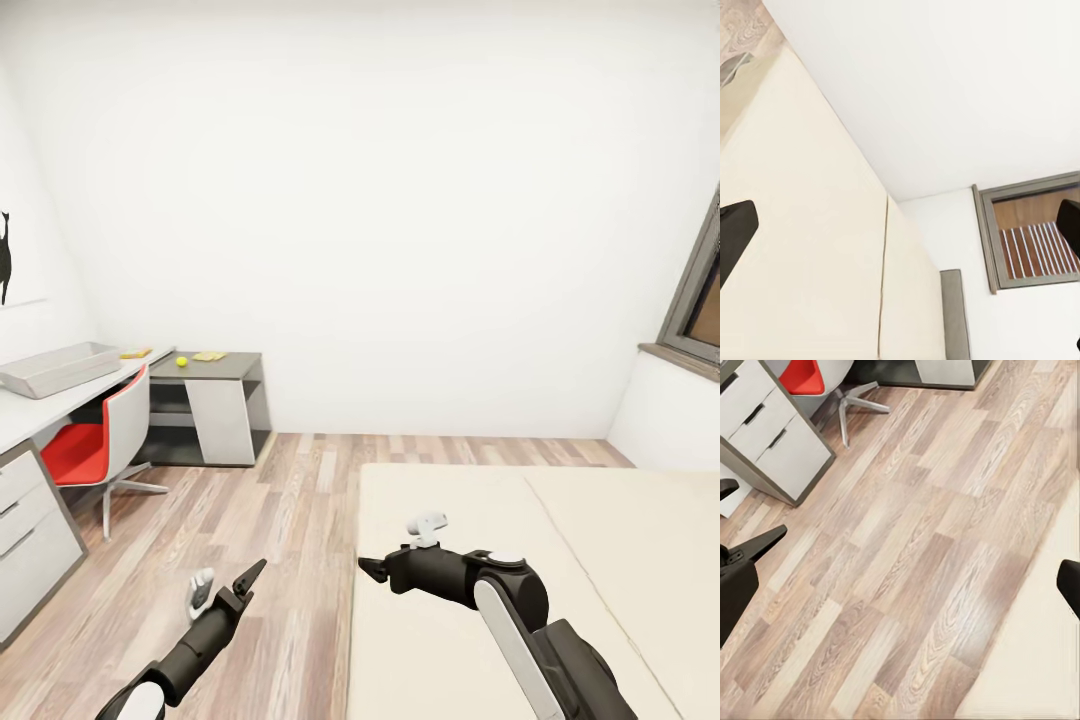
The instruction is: Put all the toys in the child's room - the three board games (two on the bed and one on the table), the two jigsaw puzzles on the table, and the tennis ball on the table - inside the toy box on the table in the child's room.
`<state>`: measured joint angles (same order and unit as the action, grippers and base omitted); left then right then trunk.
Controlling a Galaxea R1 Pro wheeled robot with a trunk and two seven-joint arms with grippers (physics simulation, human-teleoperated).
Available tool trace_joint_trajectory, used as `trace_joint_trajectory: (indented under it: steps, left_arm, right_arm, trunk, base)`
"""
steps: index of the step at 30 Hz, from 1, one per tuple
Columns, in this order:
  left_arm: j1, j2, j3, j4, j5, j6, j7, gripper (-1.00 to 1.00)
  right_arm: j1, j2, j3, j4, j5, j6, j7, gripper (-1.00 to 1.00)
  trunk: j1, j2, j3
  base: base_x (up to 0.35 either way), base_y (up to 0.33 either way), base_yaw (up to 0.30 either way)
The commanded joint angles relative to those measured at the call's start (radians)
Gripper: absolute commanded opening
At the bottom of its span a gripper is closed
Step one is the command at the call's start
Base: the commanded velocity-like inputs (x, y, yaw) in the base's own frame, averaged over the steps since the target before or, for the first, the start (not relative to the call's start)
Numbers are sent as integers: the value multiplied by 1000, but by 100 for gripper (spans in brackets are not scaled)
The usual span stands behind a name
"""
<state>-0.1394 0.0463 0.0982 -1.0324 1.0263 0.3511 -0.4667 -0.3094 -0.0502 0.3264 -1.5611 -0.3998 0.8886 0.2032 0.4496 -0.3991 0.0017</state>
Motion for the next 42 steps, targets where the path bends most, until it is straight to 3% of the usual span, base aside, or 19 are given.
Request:
trace_joint_trajectory:
  steps: [1,28,42]
  left_arm:
    - [0,0,2,0,9,9,-1,100]
    - [0,0,2,0,9,9,-1,100]
    - [0,0,2,0,8,9,-1,100]
  right_arm:
    - [0,0,0,0,7,3,7,100]
    - [0,0,0,0,8,3,7,100]
    - [0,0,0,0,7,3,7,100]
  trunk:
    - [0,-1,0]
    - [0,-1,0]
    - [0,-1,0]
  base:
    - [0,-262,0]
    - [0,-269,-1]
    - [0,-187,-98]
